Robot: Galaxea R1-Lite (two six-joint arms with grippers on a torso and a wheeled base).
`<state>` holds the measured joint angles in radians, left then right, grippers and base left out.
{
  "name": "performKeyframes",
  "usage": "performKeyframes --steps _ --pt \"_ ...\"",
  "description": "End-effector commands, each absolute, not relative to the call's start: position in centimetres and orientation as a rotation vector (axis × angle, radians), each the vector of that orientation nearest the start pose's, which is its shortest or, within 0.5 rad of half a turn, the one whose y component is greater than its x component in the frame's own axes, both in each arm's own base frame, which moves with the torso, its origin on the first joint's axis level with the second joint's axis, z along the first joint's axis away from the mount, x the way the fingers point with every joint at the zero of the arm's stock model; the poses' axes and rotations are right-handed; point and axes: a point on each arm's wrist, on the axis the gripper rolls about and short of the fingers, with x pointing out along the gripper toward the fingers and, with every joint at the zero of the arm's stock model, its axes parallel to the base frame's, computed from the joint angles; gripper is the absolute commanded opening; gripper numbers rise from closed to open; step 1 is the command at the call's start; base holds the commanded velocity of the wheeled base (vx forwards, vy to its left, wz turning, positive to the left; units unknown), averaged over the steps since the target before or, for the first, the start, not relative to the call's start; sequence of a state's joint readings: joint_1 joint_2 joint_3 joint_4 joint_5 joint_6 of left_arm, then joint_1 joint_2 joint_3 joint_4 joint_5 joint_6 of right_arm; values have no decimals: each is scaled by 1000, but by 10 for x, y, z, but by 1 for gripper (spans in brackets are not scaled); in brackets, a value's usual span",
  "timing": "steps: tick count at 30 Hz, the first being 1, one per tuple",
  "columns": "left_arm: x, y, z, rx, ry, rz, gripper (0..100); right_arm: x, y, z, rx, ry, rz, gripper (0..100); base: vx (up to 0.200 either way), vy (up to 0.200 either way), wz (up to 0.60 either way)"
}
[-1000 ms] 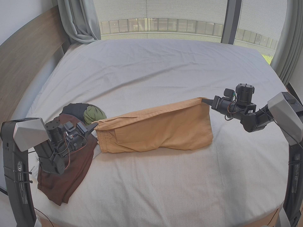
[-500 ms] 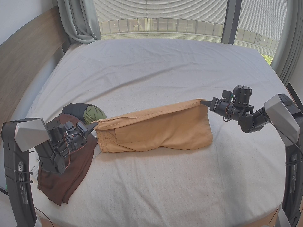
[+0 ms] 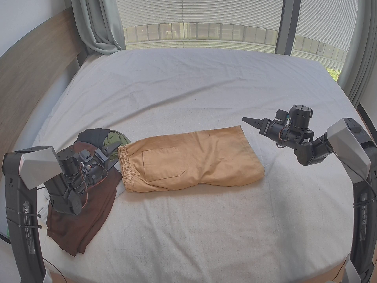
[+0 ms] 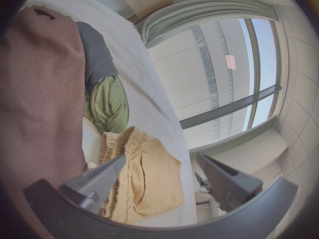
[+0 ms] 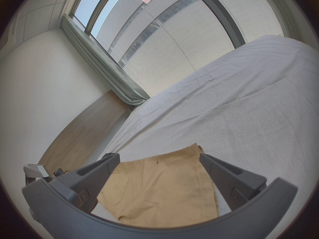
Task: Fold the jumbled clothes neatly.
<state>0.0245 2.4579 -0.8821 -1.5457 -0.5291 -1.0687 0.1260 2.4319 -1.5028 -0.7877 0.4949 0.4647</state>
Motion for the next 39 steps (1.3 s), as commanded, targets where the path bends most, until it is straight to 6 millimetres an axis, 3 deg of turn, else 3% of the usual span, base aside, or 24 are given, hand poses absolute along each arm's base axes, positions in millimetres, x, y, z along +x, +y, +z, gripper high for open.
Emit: performKeyframes --steps 1,6,10,12,15,18,19,28,34,39 --pt "402 1 26 -1061 275 -445 100 465 72 114 470 276 585 100 0 0 0" --pt "368 1 59 -1090 345 -546 100 430 73 132 460 301 594 100 0 0 0" --pt "340 3 92 -1053 377 -684 100 390 68 150 462 327 611 100 0 0 0" --pt "330 3 107 -1025 368 -735 100 371 67 148 467 365 631 100 0 0 0" --pt "322 1 117 -986 344 -758 100 359 67 136 470 417 634 100 0 0 0" --pt "318 0 118 -955 334 -765 100 355 66 129 455 434 632 100 0 0 0" --pt "312 -2 114 -853 310 -770 100 350 65 117 427 468 640 100 0 0 0" --pt "296 -2 119 -582 195 -778 100 330 65 92 467 552 714 100 0 0 0" --pt "279 -3 116 -408 145 -769 100 332 66 78 482 509 718 100 0 0 0" --pt "280 -2 113 -283 101 -763 100 333 65 77 492 512 714 100 0 0 0"
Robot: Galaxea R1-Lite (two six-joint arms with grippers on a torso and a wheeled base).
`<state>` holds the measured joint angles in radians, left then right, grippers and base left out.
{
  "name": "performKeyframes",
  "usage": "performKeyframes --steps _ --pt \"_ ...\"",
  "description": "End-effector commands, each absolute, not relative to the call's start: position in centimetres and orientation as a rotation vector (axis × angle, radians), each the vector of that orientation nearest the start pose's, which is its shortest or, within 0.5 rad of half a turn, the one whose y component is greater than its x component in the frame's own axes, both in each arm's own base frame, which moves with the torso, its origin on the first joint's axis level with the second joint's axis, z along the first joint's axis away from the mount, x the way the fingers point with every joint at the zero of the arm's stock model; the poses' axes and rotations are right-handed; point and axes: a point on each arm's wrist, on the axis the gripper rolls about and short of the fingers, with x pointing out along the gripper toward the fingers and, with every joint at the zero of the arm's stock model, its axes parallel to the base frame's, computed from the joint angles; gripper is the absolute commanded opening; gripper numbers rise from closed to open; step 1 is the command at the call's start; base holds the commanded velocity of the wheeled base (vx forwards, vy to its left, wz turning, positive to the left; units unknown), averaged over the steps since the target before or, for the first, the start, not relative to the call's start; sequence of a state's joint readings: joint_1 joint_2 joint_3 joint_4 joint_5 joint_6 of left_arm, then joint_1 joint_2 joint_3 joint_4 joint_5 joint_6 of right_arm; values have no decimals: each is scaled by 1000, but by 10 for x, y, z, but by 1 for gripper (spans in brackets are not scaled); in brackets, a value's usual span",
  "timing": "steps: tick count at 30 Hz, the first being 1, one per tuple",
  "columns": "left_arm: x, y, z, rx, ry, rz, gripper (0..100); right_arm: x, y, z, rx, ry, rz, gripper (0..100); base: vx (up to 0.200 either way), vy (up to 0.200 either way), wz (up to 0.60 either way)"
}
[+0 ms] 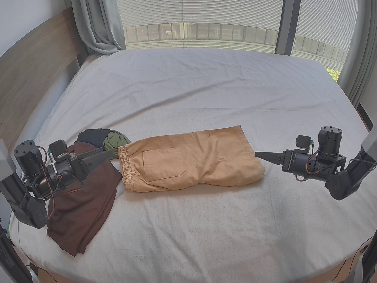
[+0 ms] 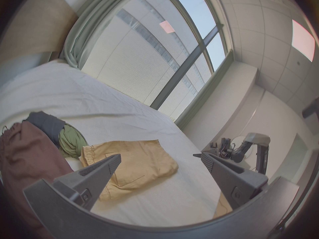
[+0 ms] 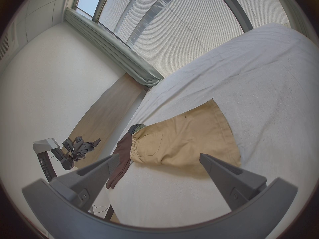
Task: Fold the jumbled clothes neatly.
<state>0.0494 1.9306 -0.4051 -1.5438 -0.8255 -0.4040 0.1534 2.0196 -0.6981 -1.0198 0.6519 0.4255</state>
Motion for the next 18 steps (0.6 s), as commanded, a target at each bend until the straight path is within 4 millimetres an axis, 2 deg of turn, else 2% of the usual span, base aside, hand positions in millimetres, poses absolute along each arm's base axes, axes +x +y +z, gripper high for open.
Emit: performKeyframes --steps 1,6,18 --pt "281 -1 109 -247 96 -762 100 333 65 77 494 512 711 100 0 0 0" --pt "290 0 91 -83 76 -751 100 337 64 62 503 547 698 100 0 0 0" --pt "297 2 86 -87 82 -662 100 341 61 40 521 613 665 100 0 0 0"
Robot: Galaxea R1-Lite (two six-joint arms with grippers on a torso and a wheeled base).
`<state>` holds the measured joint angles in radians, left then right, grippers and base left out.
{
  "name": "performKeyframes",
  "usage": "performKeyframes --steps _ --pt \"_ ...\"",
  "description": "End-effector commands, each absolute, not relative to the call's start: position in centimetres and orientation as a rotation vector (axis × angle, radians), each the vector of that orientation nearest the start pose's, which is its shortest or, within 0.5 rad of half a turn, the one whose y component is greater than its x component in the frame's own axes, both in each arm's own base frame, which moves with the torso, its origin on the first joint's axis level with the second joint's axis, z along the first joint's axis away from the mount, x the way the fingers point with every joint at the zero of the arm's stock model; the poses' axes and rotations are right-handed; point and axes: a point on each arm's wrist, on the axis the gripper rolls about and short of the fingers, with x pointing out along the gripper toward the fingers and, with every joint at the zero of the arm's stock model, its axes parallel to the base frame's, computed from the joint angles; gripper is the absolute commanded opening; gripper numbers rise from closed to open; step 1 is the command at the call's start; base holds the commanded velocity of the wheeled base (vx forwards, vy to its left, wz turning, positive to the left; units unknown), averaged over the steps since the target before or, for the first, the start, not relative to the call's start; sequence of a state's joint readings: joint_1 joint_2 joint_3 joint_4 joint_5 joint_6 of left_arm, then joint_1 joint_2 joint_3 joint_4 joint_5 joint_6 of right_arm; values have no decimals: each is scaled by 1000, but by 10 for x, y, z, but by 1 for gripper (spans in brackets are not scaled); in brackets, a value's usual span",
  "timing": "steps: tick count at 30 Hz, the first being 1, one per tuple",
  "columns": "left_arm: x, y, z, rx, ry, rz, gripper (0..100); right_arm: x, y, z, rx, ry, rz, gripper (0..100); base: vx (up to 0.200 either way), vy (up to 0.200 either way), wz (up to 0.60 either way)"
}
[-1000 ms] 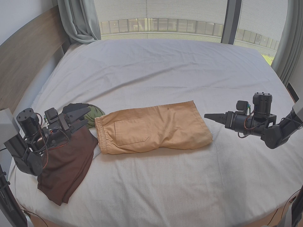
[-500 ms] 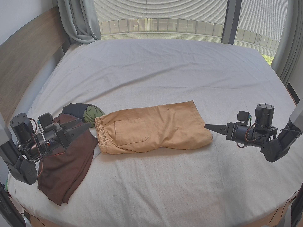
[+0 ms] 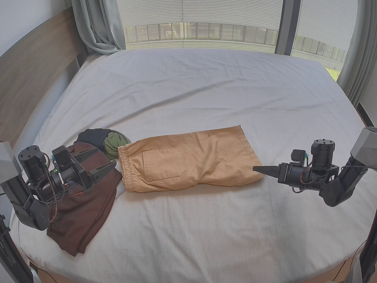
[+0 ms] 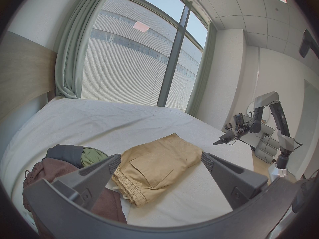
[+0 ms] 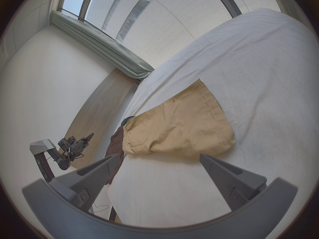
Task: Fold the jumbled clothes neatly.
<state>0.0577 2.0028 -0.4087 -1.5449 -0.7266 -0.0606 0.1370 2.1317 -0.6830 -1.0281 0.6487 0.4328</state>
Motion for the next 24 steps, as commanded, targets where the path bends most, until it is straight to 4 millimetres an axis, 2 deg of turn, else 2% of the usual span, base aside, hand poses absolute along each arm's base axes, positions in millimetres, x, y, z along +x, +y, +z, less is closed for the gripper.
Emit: performKeyframes --steps 1,3,10,14,18,19,24 --pt "297 2 85 -93 86 -662 100 341 61 38 523 619 663 100 0 0 0" --pt "298 2 83 -96 93 -660 100 342 61 36 523 625 663 100 0 0 0" --pt "298 3 82 -98 95 -654 100 352 68 8 517 667 618 100 0 0 0" --pt "298 5 81 -100 99 -646 100 354 72 1 515 672 622 100 0 0 0" --pt "300 9 74 -104 120 -634 100 357 80 -10 509 677 633 100 0 0 0" --pt "300 8 73 -103 122 -636 100 361 84 -19 500 681 611 100 0 0 0" --pt "300 8 74 -107 121 -636 100 370 93 -32 524 679 591 100 0 0 0"
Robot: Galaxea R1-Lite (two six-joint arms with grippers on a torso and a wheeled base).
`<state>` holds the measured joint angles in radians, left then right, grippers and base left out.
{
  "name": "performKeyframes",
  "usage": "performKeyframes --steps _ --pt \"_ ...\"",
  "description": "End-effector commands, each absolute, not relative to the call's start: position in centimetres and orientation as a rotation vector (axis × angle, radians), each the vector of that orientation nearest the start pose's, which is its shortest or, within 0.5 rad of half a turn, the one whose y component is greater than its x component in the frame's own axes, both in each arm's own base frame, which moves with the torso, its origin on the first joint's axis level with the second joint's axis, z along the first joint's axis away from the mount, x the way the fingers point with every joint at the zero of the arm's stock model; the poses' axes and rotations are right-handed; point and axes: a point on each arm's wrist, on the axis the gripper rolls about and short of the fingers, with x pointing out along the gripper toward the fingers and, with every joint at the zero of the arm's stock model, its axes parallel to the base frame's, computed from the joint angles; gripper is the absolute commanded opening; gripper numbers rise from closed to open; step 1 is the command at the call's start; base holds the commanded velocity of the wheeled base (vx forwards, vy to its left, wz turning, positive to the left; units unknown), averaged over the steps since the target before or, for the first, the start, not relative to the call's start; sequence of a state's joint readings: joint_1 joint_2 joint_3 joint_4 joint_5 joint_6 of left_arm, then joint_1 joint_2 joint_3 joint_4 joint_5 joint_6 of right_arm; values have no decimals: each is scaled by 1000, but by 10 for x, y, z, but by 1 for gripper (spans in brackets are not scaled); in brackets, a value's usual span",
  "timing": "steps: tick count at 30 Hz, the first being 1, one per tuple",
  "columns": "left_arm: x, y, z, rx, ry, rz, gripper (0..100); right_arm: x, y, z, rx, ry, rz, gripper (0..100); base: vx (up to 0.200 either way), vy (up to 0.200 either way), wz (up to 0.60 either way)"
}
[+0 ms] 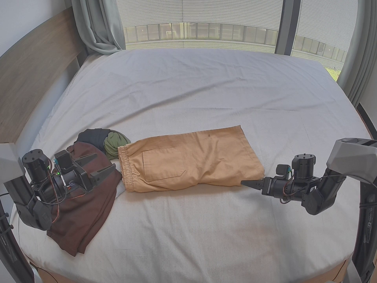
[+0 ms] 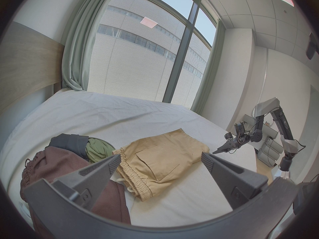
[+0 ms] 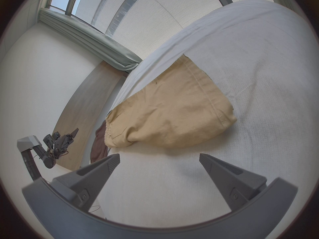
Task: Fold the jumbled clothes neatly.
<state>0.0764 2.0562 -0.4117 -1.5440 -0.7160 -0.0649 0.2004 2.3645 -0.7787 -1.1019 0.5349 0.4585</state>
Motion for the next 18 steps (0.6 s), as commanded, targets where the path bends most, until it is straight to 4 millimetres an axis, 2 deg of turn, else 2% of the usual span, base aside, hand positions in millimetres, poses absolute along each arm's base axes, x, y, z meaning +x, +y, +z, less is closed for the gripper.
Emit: performKeyframes --steps 1,9,18 --pt "300 8 73 -107 122 -636 100 371 97 -34 540 679 595 100 0 0 0" --pt "300 9 74 -110 122 -634 100 382 112 -51 544 686 596 100 0 0 0" --pt "300 9 74 -109 120 -632 100 400 145 -60 555 648 609 100 0 0 0"
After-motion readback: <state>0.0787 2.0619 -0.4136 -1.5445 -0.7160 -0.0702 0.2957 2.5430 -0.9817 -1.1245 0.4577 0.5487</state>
